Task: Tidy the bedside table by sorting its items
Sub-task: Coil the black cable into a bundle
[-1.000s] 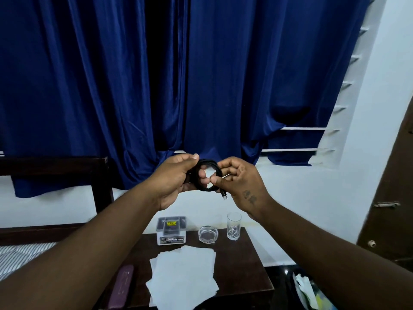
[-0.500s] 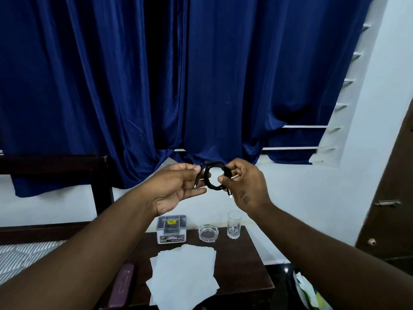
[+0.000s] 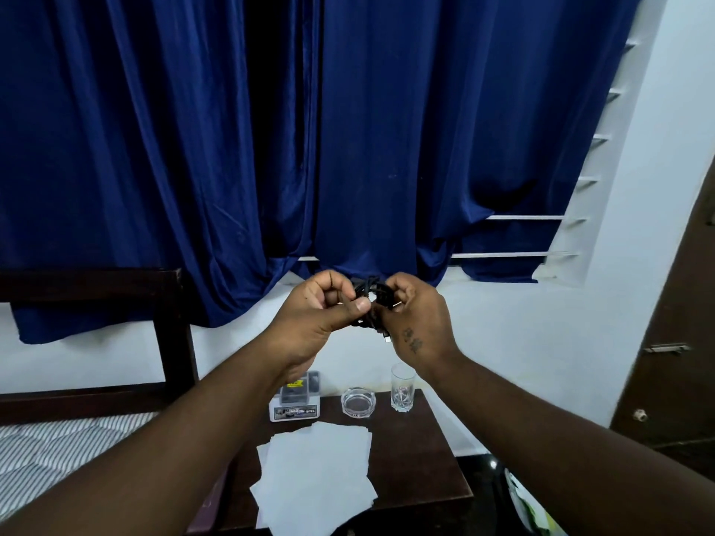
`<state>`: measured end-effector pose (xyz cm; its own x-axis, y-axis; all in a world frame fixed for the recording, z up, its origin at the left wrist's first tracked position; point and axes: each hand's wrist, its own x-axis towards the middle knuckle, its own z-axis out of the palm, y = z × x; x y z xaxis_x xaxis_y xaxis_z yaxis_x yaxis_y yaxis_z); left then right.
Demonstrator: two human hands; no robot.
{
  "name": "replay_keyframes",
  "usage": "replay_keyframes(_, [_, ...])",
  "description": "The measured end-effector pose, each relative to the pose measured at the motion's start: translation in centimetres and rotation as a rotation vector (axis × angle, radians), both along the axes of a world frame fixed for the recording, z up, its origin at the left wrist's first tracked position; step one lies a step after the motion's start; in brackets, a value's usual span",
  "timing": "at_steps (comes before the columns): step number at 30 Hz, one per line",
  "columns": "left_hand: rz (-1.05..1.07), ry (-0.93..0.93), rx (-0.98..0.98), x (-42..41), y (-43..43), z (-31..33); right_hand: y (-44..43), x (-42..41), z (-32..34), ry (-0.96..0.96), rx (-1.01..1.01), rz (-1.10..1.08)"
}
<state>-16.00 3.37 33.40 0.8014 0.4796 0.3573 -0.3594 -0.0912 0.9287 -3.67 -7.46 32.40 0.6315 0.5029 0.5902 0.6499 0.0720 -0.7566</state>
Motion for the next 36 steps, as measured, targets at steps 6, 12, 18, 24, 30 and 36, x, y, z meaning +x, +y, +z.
replay_keyframes(6, [0.041,-0.045,0.089,0.1,0.5,-0.3,0.2,0.1,0.2,0.004,-0.035,0.009])
replay_keyframes(12, [0.331,0.099,0.437,0.1,1.2,-0.6,0.5,0.0,0.3,0.178,-0.006,0.185])
replay_keyframes(18, [0.704,0.238,0.534,0.7,0.4,-0.6,0.8,-0.9,0.3,0.321,-0.031,0.331])
replay_keyframes(24, [0.845,0.204,0.723,0.9,0.4,-1.2,0.4,-0.7,0.8,0.357,-0.051,0.403])
replay_keyframes(30, [0.789,0.217,0.857,0.8,1.5,-2.2,0.1,-0.2,0.2,0.480,-0.003,0.459])
replay_keyframes(36, [0.232,0.188,0.281,-0.3,2.4,-1.8,0.1,1.2,-0.8,0.588,0.089,0.375])
